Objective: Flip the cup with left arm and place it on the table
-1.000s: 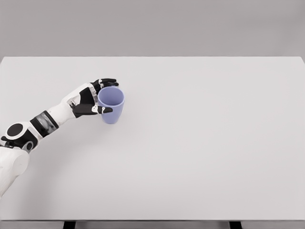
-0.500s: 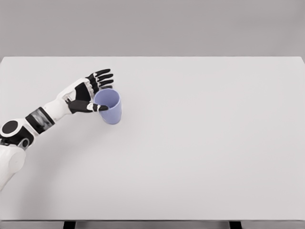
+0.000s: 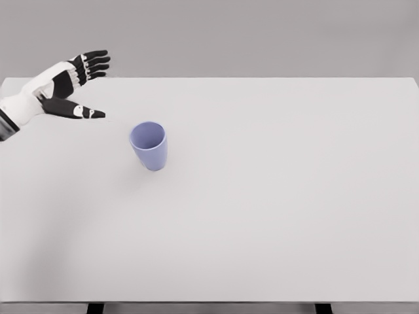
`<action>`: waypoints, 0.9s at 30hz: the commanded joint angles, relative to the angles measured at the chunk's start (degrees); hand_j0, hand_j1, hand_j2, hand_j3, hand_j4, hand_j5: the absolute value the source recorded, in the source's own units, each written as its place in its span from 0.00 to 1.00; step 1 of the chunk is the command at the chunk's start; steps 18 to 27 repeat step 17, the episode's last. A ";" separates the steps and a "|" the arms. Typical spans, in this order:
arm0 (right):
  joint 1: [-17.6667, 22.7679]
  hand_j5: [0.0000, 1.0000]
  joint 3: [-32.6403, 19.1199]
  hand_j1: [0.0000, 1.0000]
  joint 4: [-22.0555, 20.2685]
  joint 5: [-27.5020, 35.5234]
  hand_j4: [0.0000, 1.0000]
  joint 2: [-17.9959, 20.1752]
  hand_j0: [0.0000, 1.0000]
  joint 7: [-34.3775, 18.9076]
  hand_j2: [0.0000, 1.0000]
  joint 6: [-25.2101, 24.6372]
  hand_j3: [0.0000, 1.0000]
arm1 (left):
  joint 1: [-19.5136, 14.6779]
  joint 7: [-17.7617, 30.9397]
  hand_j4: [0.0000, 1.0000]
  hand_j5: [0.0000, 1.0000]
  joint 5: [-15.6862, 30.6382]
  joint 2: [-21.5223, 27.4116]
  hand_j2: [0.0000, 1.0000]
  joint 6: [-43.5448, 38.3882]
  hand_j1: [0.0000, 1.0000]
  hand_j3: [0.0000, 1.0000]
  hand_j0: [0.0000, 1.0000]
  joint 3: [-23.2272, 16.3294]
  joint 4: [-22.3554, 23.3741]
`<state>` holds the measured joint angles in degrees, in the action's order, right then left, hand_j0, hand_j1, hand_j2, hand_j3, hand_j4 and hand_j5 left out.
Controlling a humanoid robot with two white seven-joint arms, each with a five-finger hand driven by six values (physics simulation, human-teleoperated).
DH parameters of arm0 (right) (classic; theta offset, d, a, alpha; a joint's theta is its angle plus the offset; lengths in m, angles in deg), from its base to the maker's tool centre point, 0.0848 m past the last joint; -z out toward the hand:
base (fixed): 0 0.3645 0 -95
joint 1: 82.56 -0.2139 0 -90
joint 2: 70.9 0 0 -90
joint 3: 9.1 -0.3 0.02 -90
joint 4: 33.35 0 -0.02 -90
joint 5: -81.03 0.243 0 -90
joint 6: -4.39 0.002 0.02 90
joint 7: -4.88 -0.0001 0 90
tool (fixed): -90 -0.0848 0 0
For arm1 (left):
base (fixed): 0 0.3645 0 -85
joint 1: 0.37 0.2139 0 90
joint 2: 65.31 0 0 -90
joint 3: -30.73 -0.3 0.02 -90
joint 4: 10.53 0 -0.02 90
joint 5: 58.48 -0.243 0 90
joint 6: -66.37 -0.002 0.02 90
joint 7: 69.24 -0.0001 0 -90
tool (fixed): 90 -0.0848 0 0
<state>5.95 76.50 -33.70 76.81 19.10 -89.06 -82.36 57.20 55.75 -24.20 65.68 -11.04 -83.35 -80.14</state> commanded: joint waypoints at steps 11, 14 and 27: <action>0.09 1.00 0.00 1.00 0.00 0.01 1.00 0.00 1.00 -0.01 1.00 0.00 1.00 | 0.35 0.00 1.00 1.00 -36.91 11.57 1.00 22.40 1.00 1.00 1.00 -5.02 -1.85; 0.00 1.00 0.00 1.00 0.00 0.01 1.00 0.00 1.00 -0.01 1.00 0.00 1.00 | 0.35 0.00 1.00 1.00 -38.68 9.55 1.00 22.40 1.00 1.00 1.00 -4.93 -0.71; 0.09 1.00 0.00 1.00 0.00 0.01 1.00 0.00 1.00 -0.01 1.00 0.00 1.00 | 0.35 0.00 1.00 1.00 -38.68 9.55 1.00 22.40 1.00 1.00 1.00 -4.84 -0.35</action>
